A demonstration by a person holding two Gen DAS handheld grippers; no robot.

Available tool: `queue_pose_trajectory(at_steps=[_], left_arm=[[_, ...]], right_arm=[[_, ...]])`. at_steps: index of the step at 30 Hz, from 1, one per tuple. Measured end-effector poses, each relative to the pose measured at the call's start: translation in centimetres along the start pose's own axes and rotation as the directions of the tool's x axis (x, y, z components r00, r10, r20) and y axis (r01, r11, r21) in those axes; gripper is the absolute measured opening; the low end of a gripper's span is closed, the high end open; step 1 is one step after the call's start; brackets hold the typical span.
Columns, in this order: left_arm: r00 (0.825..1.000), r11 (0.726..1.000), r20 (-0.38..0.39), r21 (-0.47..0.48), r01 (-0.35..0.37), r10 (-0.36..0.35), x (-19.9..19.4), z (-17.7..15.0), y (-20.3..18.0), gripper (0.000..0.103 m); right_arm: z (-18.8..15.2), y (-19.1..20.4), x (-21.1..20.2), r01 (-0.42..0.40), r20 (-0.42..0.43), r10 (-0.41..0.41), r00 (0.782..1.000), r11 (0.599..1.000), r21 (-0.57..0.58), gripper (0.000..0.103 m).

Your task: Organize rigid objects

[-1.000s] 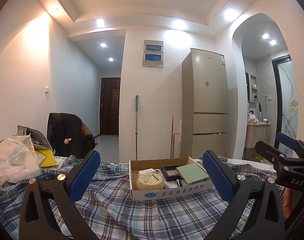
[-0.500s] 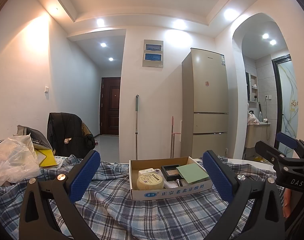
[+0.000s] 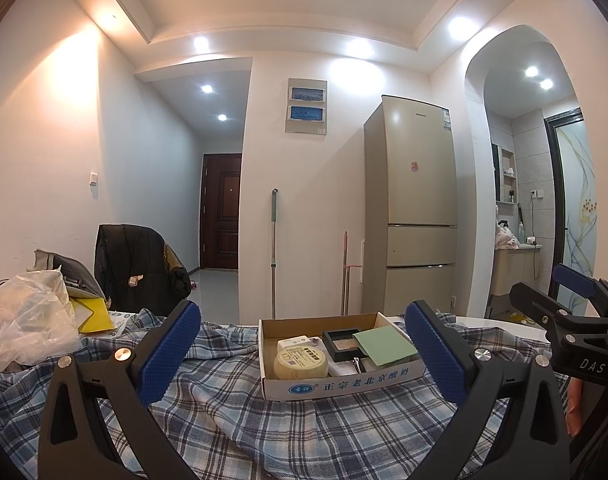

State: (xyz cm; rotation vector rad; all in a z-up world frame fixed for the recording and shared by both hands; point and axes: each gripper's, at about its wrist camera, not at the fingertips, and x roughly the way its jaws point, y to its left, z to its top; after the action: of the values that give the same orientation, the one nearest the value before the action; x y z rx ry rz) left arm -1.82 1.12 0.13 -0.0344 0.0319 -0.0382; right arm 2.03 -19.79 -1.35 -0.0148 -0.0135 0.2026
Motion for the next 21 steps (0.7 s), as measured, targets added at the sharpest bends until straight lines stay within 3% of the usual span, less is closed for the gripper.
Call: queue_pose_trajectory(at_steps=[21], left_arm=[[1.000, 1.000, -0.004, -0.002, -0.002, 0.002, 0.08, 0.01, 0.09, 0.103]], right_arm=[[0.03, 0.01, 0.00, 0.000, -0.001, 0.000, 1.000, 1.000, 0.000, 0.103]])
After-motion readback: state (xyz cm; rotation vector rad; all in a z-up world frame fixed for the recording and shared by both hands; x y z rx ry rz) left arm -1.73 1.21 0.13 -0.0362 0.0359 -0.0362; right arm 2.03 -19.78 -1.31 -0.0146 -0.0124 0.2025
